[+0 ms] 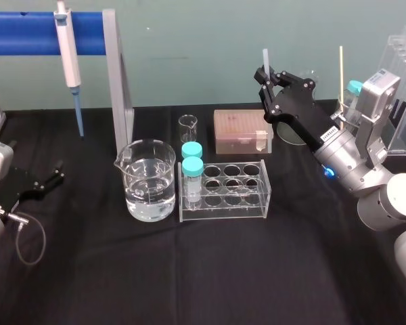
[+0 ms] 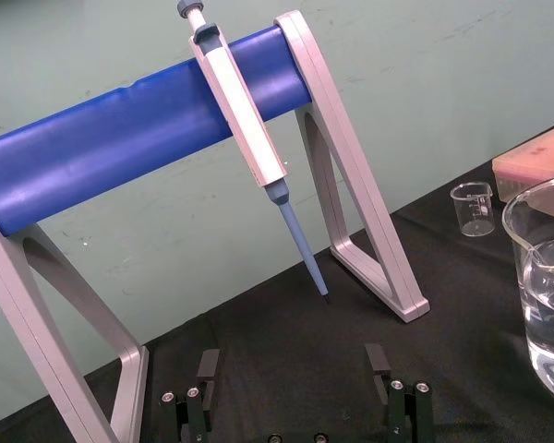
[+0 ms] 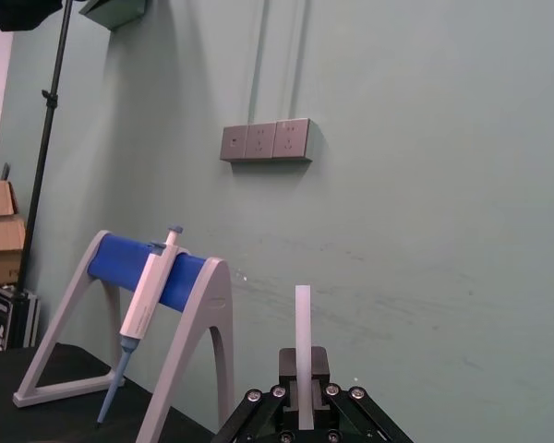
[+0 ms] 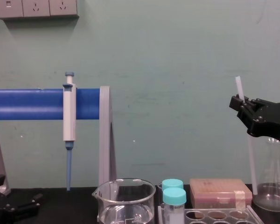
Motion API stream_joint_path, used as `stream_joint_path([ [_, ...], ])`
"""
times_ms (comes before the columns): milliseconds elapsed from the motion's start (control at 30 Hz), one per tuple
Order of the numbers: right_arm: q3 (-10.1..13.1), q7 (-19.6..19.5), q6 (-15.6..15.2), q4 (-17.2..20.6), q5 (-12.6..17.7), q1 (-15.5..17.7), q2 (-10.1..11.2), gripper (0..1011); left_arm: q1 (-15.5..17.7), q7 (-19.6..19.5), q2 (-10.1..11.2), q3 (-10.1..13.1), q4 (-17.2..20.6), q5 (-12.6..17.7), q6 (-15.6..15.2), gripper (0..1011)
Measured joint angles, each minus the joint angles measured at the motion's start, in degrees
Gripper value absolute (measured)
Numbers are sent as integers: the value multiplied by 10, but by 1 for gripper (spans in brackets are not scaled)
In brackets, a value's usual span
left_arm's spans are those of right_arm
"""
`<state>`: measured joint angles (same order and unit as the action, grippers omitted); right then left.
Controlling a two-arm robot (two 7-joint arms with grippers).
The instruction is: Pick up the stirring rod with one hand, then place it down.
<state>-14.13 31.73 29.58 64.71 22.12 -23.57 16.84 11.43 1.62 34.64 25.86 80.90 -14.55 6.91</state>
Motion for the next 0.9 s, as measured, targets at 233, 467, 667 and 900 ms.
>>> stream_joint_path([
  [233,0,0,0,0,0,0,0,78,0,0,0,0,0,0,0,1000],
  [467,0,0,0,0,0,0,0,78,0,0,0,0,0,0,0,1000],
  [667,0,0,0,0,0,0,0,78,0,0,0,0,0,0,0,1000],
  [900,0,0,0,0,0,0,0,78,0,0,0,0,0,0,0,1000],
])
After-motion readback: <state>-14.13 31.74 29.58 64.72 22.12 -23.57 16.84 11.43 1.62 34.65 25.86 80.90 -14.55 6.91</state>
